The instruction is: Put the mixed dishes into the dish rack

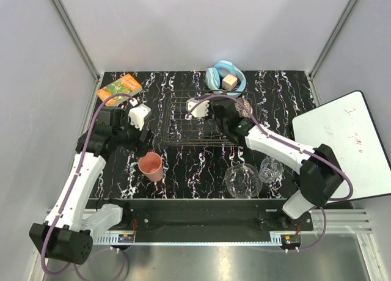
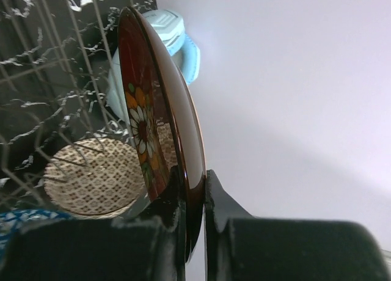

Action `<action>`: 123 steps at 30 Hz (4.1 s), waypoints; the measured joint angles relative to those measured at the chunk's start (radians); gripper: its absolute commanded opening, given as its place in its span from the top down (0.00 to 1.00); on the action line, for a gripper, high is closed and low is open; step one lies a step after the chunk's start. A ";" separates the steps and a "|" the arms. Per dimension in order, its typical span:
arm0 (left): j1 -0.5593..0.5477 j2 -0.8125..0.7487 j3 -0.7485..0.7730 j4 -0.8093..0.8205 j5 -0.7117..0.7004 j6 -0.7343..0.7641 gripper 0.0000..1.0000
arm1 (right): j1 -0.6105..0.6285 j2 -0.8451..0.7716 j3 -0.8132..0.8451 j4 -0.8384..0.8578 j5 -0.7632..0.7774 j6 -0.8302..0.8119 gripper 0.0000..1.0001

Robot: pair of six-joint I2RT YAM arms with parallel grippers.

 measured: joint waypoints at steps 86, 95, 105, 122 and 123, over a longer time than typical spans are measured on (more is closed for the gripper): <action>0.046 0.087 -0.032 0.065 0.104 -0.024 0.01 | -0.192 0.177 -0.080 0.159 -0.221 0.216 0.60; 0.046 0.071 -0.032 0.064 0.105 -0.018 0.01 | -0.192 0.168 -0.084 0.159 -0.165 0.332 0.57; 0.046 0.059 -0.032 0.057 0.108 -0.009 0.01 | -0.143 -0.126 -0.086 0.032 -0.170 0.613 0.55; -0.042 0.073 0.032 0.010 0.137 0.018 0.01 | 0.041 -0.532 -0.318 -0.629 -0.417 1.546 0.89; -0.042 0.075 0.032 0.010 0.136 0.018 0.01 | 0.071 -0.510 -0.319 -0.658 -0.416 1.571 0.91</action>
